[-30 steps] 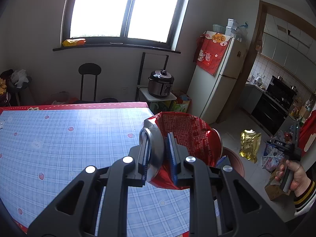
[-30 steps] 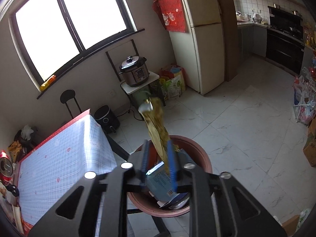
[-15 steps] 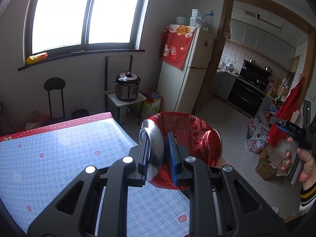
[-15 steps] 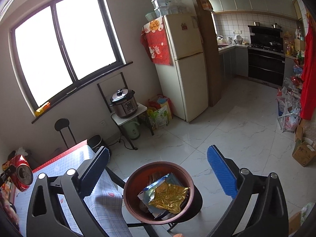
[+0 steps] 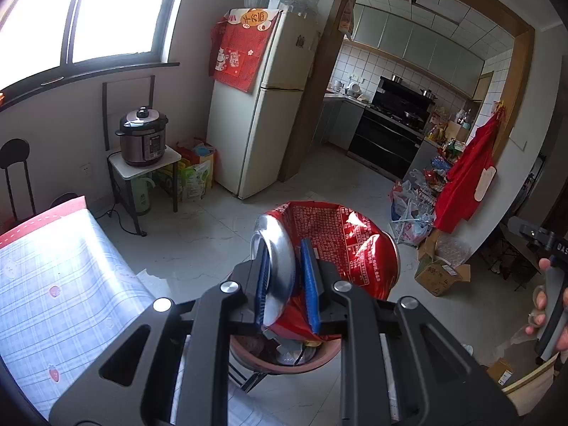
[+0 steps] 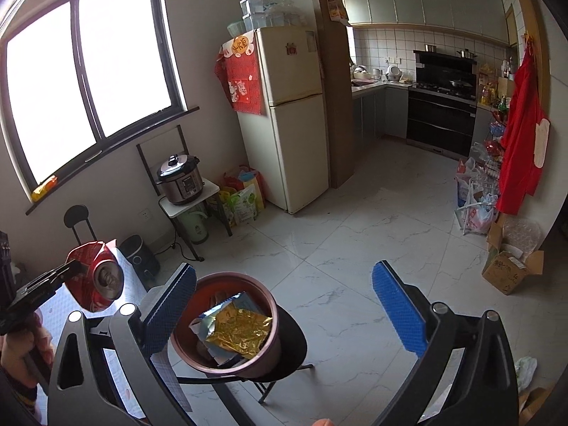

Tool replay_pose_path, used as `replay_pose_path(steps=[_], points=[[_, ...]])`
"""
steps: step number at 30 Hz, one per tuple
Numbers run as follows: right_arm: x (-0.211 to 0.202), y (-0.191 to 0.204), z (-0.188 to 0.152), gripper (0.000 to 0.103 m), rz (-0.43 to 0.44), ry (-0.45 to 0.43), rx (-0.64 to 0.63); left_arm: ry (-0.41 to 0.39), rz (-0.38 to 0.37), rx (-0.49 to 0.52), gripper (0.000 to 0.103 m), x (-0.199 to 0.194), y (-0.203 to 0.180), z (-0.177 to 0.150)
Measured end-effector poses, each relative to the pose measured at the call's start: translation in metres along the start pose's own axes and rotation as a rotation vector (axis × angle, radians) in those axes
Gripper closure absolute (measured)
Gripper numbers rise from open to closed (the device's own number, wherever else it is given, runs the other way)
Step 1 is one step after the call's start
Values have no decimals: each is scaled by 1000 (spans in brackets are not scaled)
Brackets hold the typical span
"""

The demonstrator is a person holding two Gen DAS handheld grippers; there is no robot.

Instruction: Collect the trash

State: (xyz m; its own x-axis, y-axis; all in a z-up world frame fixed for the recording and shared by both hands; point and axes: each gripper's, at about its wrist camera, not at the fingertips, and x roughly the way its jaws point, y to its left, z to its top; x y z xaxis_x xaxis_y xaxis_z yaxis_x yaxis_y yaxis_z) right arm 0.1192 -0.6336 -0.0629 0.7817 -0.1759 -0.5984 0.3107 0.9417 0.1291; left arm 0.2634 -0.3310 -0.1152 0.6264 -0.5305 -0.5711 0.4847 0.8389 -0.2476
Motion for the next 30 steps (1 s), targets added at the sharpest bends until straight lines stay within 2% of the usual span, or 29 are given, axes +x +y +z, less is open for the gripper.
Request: replay_pose_path(steps=[3,4,5,7,10,13,15,16,25,30], points=[[-3,-18,3,6,-22,-6,-5,0,-3,15,81,27,-19,7],[-3,-23,3,6,-27,-7,-3,0,-9,17,73,33,-23,9],[-4,-29,4,6,-31,-7,0,1,-22,16,48,39,-27,12],[-3,-38,7,6,-29,-8,9,-24,-46,-3,29,41,-31,18],[2,-43,10,6,-17,-9,17,-42,-23,-3,28,31,-35,24],[9,-37,11,6,19,9,22,-59,23,12,15,4,-31,23],[13,-27,11,6,43,24,18,-61,57,29,12,-17,-26,22],[12,-21,11,6,52,25,14,-56,77,35,6,-27,-23,21],[-22,65,2,6,112,3,-39,-103,192,78,6,-144,14,12],[-54,114,-5,6,129,-29,-73,-127,239,54,6,-202,41,-3]])
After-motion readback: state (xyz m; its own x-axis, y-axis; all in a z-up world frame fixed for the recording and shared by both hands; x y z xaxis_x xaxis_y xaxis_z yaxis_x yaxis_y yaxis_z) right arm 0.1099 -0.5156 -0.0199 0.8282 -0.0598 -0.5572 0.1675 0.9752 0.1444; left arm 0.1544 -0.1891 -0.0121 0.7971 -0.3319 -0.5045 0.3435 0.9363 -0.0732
